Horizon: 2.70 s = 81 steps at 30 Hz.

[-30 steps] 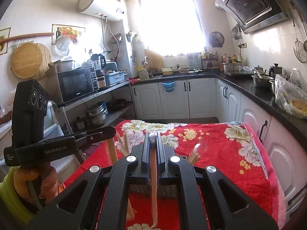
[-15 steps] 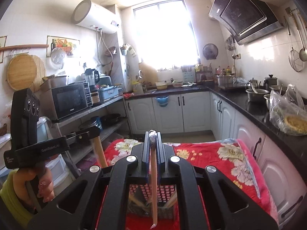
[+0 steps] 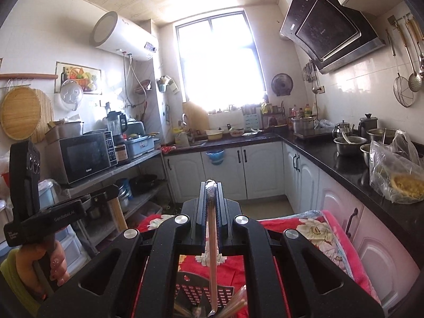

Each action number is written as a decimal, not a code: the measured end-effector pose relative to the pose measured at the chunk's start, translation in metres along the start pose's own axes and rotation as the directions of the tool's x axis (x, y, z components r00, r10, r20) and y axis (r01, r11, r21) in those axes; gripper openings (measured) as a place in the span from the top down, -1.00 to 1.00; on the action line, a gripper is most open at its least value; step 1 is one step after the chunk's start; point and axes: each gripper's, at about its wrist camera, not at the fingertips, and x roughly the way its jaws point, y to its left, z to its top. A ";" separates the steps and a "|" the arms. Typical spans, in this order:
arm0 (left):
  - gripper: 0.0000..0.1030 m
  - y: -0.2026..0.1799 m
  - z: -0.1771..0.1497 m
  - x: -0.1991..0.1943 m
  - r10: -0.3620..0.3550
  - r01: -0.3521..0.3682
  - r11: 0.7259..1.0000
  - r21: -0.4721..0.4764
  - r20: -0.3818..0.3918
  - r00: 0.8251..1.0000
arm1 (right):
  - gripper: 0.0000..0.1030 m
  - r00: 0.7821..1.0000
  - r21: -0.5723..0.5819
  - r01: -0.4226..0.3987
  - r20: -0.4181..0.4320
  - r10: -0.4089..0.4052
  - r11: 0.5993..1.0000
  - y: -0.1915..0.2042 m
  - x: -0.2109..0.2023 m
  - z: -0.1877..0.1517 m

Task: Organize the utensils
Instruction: 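Lift the held chopsticks with both tools and carry them over the caddy, then open both tools to drop the chopsticks into the caddy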

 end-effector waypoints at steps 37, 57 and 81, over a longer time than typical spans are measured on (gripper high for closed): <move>0.94 -0.005 -0.026 0.038 -0.016 0.017 0.999 -0.042 0.024 1.000 | 0.88 0.995 0.014 0.000 -0.097 0.001 1.000 -0.011 0.056 -0.057; 0.94 -0.008 -0.072 0.071 -0.008 0.006 1.000 -0.020 -0.105 0.994 | 0.87 0.980 0.039 0.020 -0.200 -0.011 0.999 -0.021 0.055 -0.079; -0.14 -0.004 -0.096 0.042 -0.043 0.032 0.998 -0.059 -0.206 0.978 | 0.62 0.956 0.038 0.043 -0.293 -0.030 0.998 -0.018 0.027 -0.093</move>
